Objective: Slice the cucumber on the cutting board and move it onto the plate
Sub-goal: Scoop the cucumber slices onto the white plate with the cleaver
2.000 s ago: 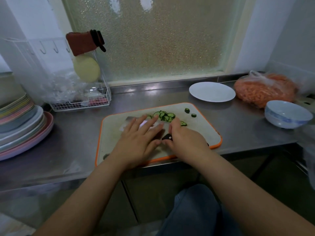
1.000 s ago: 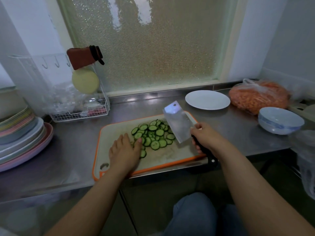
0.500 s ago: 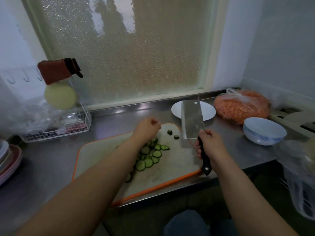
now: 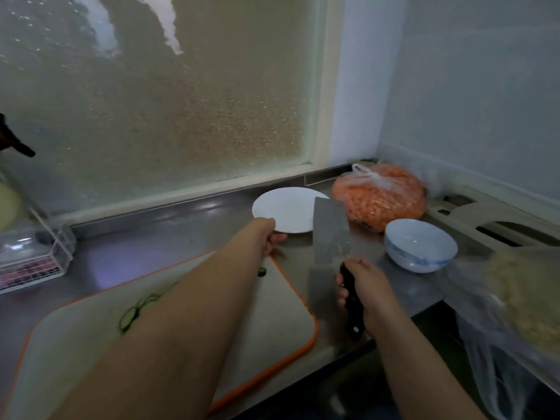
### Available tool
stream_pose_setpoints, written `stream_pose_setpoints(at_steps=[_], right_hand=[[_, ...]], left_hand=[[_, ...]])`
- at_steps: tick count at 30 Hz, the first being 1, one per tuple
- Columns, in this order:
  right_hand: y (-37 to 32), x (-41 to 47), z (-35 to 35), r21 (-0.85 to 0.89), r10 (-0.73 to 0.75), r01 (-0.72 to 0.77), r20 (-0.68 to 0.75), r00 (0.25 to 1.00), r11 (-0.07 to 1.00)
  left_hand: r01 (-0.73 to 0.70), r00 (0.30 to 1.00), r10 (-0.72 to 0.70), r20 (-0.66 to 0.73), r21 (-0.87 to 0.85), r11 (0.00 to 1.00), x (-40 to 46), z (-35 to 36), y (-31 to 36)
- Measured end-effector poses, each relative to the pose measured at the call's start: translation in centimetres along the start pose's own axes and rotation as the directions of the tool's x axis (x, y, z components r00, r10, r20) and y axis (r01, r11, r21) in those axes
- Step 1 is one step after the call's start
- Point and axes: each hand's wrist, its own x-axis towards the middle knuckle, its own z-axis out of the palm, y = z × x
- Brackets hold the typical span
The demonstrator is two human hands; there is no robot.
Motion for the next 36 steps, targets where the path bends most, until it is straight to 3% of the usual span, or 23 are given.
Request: stream_pose_setpoints(at_steps=[4, 8, 14, 23, 26, 31, 33, 34, 36], right_hand=[[-0.3, 0.5, -0.6, 0.013, -0.002, 0.002, -0.001, 1.0, 1.0], [0.0, 0.6, 0.2, 0.02, -0.044, 0.044, 0.026, 0.999, 0.999], [1.2, 0.4, 3.1, -0.001, -0.04, 0.041, 0.136, 0.99, 0.999], [2.8, -2.5, 7.2, -0.234, 0.014, 0.053, 0.276, 0.961, 0.971], [2.9, -3.9, 8.0, -0.29, 0.041, 0.052, 0.304, 0.952, 0.956], [3.0, -5.3, 8.5, -0.453, 0.023, 0.102, 0.262, 0.965, 0.886], [2.8, -5.6, 8.2, -0.529, -0.011, 0.133, 0.227, 0.974, 0.838], [2.7, -5.7, 7.8, -0.555, -0.027, 0.144, 0.213, 0.977, 0.819], [2.7, -5.7, 7.1, -0.614, -0.047, 0.161, 0.197, 0.979, 0.773]], left_hand=[[0.016, 0.999, -0.012, -0.047, 0.076, 0.997, 1.5, 1.1, 0.5], [-0.025, 0.996, 0.029, -0.089, 0.042, 0.999, 2.8, -0.2, 1.2], [-0.08, 0.973, 0.1, -0.207, 0.099, 0.992, 0.2, -8.2, 1.3], [0.01, 0.924, 0.005, -0.381, 0.036, 0.999, -4.3, -21.2, -3.3], [0.096, 0.932, -0.074, -0.356, 0.044, 0.994, -5.1, -23.3, -4.7], [0.117, 0.949, -0.041, -0.313, 0.228, 0.967, -6.1, -25.3, -6.2], [0.077, 0.945, 0.068, -0.321, 0.42, 0.904, -6.8, -25.9, -6.7], [0.071, 0.917, 0.184, -0.353, 0.601, 0.796, -7.2, -26.0, -6.8], [0.08, 0.787, 0.503, -0.357, 0.867, 0.491, -8.1, -25.5, -6.7]])
